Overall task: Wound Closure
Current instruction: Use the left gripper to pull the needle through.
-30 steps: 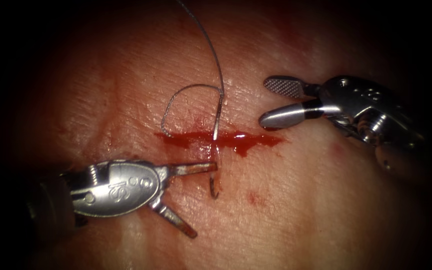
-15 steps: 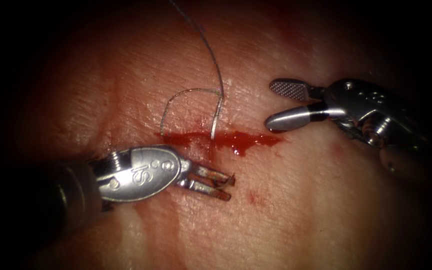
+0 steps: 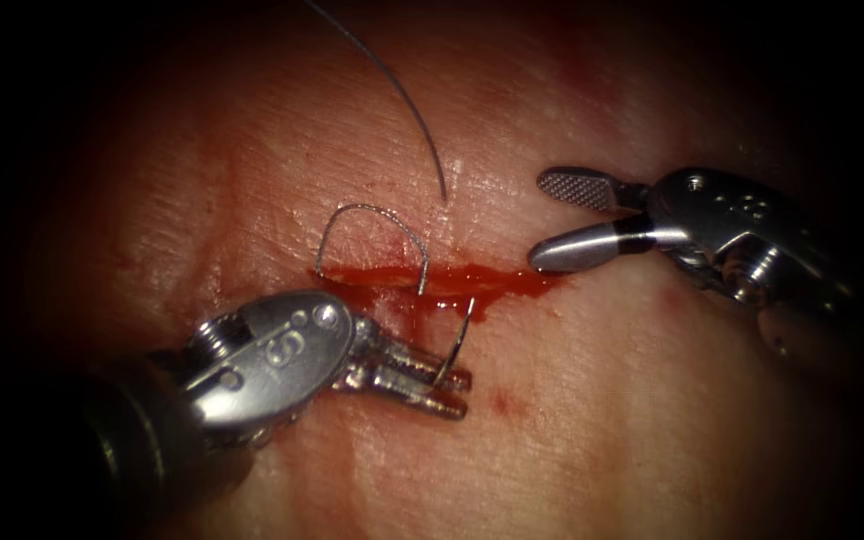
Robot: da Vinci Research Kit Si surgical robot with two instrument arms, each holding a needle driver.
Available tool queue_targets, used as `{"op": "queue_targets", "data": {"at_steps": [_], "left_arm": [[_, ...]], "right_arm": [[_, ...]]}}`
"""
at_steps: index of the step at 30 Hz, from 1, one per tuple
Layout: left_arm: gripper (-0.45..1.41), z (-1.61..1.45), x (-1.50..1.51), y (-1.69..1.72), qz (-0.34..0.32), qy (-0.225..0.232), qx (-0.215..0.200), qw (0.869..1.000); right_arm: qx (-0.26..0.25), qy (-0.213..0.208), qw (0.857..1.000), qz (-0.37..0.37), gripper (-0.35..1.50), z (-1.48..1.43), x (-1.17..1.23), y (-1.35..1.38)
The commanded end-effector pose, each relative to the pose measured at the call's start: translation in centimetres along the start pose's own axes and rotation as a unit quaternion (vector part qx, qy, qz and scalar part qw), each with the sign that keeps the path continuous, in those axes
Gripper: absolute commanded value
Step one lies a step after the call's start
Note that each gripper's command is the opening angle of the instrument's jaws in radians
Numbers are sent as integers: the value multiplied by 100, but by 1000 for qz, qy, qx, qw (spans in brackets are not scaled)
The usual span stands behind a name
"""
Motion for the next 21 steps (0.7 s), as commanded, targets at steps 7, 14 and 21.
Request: {"op": "queue_targets", "data": {"at_steps": [7, 14, 21], "left_arm": [[-45, -9, 29, 28, -38, 41, -43, 998], [-45, -38, 60, 58, -68, 75, -88, 991], [-45, -57, 82, 79, -50, 77, -114, 989]], "right_arm": [[7, 1, 1000, -4, 123, 10, 1, 3], [25, -4, 1000, -6, 116, 12, -2, -3], [48, -6, 999, -21, 116, 12, 1, -17]]}}
